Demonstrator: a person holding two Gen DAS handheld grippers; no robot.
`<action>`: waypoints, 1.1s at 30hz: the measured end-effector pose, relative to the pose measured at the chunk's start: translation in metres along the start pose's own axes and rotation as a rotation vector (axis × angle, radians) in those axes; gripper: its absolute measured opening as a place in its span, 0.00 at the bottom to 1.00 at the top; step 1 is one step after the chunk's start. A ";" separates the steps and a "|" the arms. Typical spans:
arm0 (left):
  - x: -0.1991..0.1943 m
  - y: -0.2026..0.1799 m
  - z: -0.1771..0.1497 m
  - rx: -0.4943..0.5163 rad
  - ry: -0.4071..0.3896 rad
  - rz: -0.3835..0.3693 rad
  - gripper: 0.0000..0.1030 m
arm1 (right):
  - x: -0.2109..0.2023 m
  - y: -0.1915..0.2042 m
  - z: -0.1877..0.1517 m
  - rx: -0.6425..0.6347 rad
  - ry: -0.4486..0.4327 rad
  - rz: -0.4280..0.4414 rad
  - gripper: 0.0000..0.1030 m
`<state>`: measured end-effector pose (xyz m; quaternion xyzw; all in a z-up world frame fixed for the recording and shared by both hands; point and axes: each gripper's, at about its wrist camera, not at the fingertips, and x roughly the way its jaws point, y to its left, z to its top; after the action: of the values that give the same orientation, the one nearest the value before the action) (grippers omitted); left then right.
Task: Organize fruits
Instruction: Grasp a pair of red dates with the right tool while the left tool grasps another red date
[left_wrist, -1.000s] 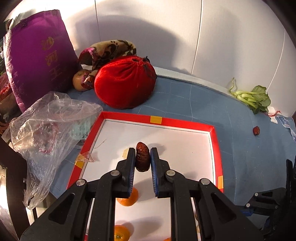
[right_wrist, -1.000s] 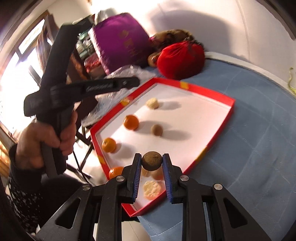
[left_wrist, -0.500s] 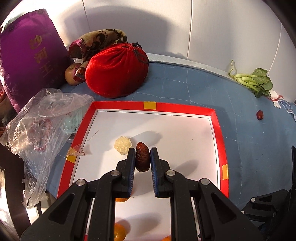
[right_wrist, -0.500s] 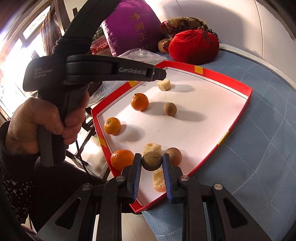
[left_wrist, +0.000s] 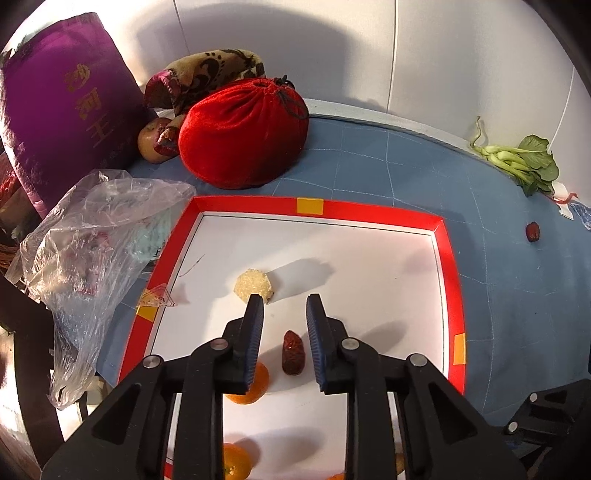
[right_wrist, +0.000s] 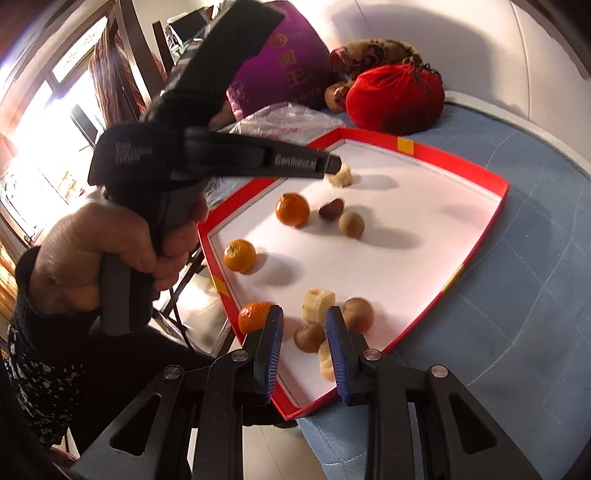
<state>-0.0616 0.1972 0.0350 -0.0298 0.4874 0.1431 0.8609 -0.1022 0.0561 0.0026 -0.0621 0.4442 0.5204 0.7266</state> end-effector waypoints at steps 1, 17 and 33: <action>-0.002 -0.004 0.003 0.000 -0.009 -0.016 0.23 | -0.006 -0.003 0.002 0.006 -0.015 -0.006 0.26; 0.001 -0.166 0.027 0.256 -0.092 -0.174 0.47 | -0.141 -0.185 0.008 0.448 -0.212 -0.328 0.26; 0.015 -0.193 0.016 0.348 -0.048 -0.184 0.47 | -0.111 -0.307 -0.003 0.783 -0.066 -0.391 0.23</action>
<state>0.0121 0.0186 0.0138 0.0788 0.4791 -0.0219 0.8739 0.1377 -0.1619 -0.0342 0.1519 0.5644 0.1670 0.7940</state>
